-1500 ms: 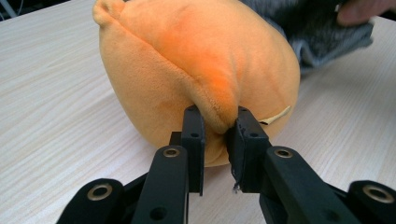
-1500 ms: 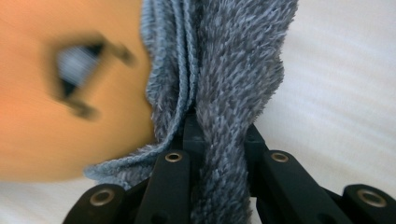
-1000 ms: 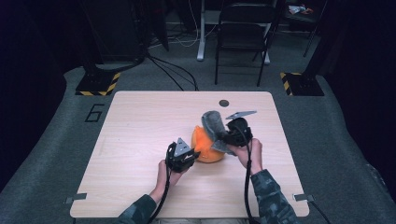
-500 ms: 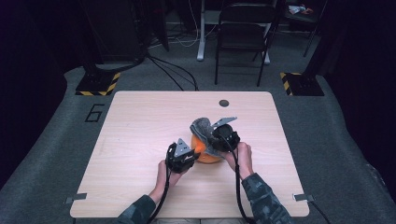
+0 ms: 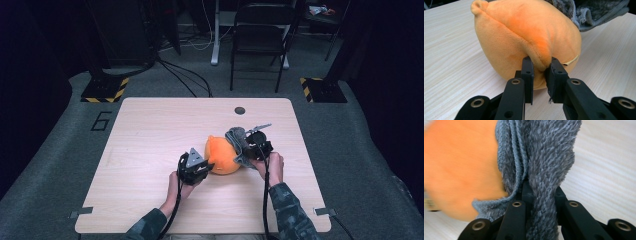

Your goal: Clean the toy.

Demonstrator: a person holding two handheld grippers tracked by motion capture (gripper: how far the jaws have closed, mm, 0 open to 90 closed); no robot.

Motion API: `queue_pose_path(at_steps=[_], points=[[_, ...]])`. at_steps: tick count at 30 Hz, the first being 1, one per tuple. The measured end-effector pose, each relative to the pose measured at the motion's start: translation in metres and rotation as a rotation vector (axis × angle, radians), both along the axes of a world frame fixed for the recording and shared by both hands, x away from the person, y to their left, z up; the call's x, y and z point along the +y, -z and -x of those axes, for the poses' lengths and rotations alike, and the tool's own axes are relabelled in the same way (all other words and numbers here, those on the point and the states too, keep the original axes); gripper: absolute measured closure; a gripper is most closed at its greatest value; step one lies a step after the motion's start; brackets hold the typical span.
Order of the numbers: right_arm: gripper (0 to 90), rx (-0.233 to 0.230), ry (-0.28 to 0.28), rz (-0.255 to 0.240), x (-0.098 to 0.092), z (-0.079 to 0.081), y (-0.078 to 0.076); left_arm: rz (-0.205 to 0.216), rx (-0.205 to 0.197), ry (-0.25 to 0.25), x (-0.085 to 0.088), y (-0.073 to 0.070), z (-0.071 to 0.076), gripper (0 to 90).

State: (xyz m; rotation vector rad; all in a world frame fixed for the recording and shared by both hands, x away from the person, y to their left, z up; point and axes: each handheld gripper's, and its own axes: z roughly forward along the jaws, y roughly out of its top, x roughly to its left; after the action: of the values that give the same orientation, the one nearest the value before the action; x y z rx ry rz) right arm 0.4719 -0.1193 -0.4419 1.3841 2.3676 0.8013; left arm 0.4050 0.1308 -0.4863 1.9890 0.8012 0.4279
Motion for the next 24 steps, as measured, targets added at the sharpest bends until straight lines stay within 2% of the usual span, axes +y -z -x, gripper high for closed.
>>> queue_pose_path(at_steps=[4,6,11,14,15,16,19,21,23,24], points=[[78.5,0.043,0.037,0.004,-0.008,-0.005,0.013,0.002,-0.003,-0.004,-0.001,0.000,0.001,77.2],[78.5,0.050,0.050,0.021,-0.012,-0.007,0.021,0.002,0.000,-0.003,0.000,0.000,0.000,77.2],[78.5,0.113,0.079,0.027,-0.021,-0.014,0.038,0.011,0.006,-0.014,0.002,0.001,-0.001,77.2],[78.5,0.062,0.082,0.032,-0.024,-0.011,0.022,0.013,0.008,-0.016,0.003,0.001,-0.002,77.2],[78.5,0.046,0.078,0.004,-0.025,-0.008,0.012,0.016,0.002,-0.019,0.002,0.001,-0.002,77.2],[78.5,-0.003,0.069,-0.032,-0.023,-0.004,-0.005,0.016,0.002,-0.019,0.002,0.001,-0.002,77.1],[78.5,-0.063,0.016,-0.087,-0.012,0.005,-0.026,0.015,0.005,-0.017,0.003,0.001,-0.002,77.0],[78.5,-0.052,-0.036,-0.094,0.003,0.011,-0.031,0.014,0.007,-0.016,0.003,0.001,-0.002,76.7],[78.6,-0.041,-0.082,-0.051,0.018,0.014,-0.025,0.011,0.004,-0.018,0.003,0.001,-0.002,75.5],[78.6,-0.050,-0.084,-0.022,0.023,0.014,-0.021,0.008,-0.001,-0.019,0.004,0.000,-0.002,73.1]])
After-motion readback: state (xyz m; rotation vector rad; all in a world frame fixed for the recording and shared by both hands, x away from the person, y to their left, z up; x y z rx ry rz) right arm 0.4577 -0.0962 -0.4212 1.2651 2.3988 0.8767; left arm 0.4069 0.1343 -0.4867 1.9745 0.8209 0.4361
